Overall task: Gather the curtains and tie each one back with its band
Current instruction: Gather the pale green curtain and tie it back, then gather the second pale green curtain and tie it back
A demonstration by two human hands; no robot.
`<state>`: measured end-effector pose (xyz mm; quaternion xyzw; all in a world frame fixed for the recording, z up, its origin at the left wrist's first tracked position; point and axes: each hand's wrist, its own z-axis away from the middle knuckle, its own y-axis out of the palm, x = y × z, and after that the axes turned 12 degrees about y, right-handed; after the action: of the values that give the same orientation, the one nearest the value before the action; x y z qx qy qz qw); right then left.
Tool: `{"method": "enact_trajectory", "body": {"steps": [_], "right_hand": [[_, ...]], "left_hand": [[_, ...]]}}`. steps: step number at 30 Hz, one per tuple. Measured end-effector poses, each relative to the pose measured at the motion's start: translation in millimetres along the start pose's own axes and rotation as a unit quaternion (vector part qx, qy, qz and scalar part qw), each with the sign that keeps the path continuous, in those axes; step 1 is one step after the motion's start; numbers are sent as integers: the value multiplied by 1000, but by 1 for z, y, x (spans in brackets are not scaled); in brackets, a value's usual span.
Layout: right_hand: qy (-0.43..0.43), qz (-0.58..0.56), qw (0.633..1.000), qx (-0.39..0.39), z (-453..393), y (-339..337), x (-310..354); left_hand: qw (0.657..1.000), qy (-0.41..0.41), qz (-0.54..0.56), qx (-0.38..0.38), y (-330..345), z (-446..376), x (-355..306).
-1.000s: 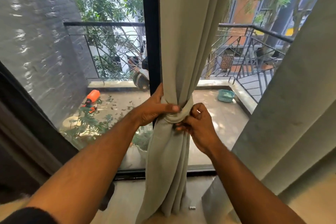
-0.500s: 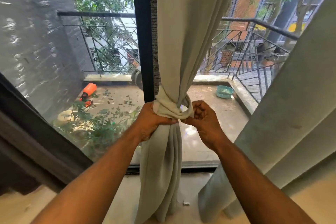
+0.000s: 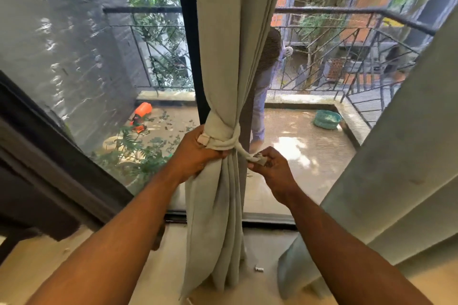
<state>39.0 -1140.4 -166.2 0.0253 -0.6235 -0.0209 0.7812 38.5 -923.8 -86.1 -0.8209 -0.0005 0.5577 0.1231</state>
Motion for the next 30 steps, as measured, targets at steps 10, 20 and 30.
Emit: {"method": "enact_trajectory", "body": {"steps": [10, 20, 30], "right_hand": [[-128, 189, 971, 64, 1, -16, 44], [-296, 540, 788, -14, 43, -61, 172], [-322, 717, 589, -188, 134, -132, 329]], "left_hand": [[925, 209, -270, -170, 48, 15, -22], [728, 416, -523, -151, 77, -22, -108], [777, 421, -459, -92, 123, -90, -226]]}}
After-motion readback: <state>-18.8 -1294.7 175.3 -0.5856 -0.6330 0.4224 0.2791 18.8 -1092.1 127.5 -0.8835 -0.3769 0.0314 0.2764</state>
